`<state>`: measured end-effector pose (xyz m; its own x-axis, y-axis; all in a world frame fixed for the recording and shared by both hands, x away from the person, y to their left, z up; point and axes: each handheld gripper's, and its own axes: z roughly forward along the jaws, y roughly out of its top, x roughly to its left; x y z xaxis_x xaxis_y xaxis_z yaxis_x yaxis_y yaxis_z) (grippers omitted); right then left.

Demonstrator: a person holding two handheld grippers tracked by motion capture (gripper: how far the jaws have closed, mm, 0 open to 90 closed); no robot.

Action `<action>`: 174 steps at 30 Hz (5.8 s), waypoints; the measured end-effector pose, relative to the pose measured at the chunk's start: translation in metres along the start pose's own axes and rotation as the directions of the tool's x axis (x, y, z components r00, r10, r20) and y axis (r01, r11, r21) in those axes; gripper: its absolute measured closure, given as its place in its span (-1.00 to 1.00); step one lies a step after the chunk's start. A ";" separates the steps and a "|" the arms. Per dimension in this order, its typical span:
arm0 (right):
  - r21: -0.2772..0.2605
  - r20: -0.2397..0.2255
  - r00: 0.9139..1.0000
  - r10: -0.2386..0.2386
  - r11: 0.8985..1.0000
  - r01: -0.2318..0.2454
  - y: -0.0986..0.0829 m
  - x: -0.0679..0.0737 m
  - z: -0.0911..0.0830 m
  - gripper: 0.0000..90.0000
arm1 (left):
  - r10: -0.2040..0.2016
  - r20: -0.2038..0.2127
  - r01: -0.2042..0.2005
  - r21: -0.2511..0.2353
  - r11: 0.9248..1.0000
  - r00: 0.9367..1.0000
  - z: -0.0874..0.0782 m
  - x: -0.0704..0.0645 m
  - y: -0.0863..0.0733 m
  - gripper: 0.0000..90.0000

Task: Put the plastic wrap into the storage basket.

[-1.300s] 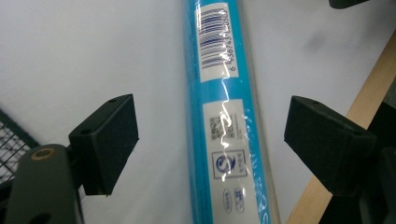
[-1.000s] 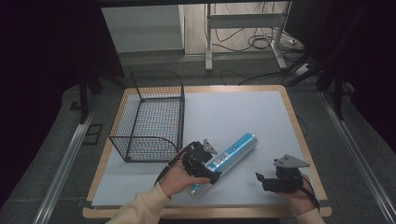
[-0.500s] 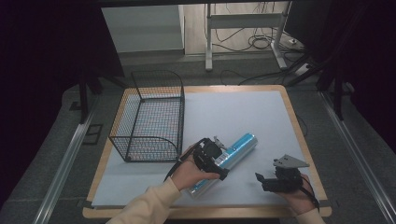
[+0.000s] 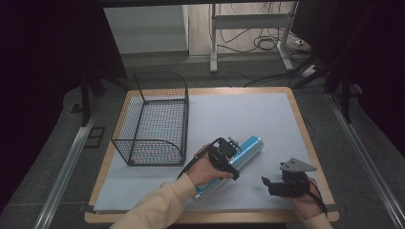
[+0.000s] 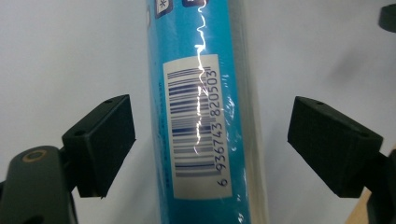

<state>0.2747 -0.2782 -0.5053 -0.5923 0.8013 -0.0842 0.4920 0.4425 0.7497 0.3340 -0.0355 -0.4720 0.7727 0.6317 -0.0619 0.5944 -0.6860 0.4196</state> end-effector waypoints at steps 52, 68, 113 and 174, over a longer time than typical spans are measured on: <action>-0.027 0.024 1.000 0.000 1.000 0.001 0.001 -0.002 -0.003 -0.70 | -0.031 0.085 0.020 0.122 0.992 0.996 0.011 0.018 0.014 -0.30; -0.029 0.028 1.000 0.002 1.000 -0.001 0.001 -0.003 -0.003 -0.70 | -0.014 0.074 0.008 0.080 0.997 0.997 -0.015 0.025 0.017 -0.30; -0.017 0.031 0.999 0.011 1.000 -0.010 -0.001 -0.004 -0.002 -0.70 | 0.014 0.079 -0.011 -0.030 0.999 0.997 -0.066 0.028 0.033 -0.30; -0.019 0.029 0.999 0.024 1.000 -0.024 -0.002 -0.010 0.000 -0.70 | -0.049 0.010 0.050 -0.145 0.988 0.999 -0.107 0.067 0.063 -0.30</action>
<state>0.2795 -0.2869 -0.5054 -0.5615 0.8231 -0.0849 0.4939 0.4157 0.7637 0.3994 0.0018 -0.3531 0.7448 0.6609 -0.0918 0.5939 -0.5939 0.5427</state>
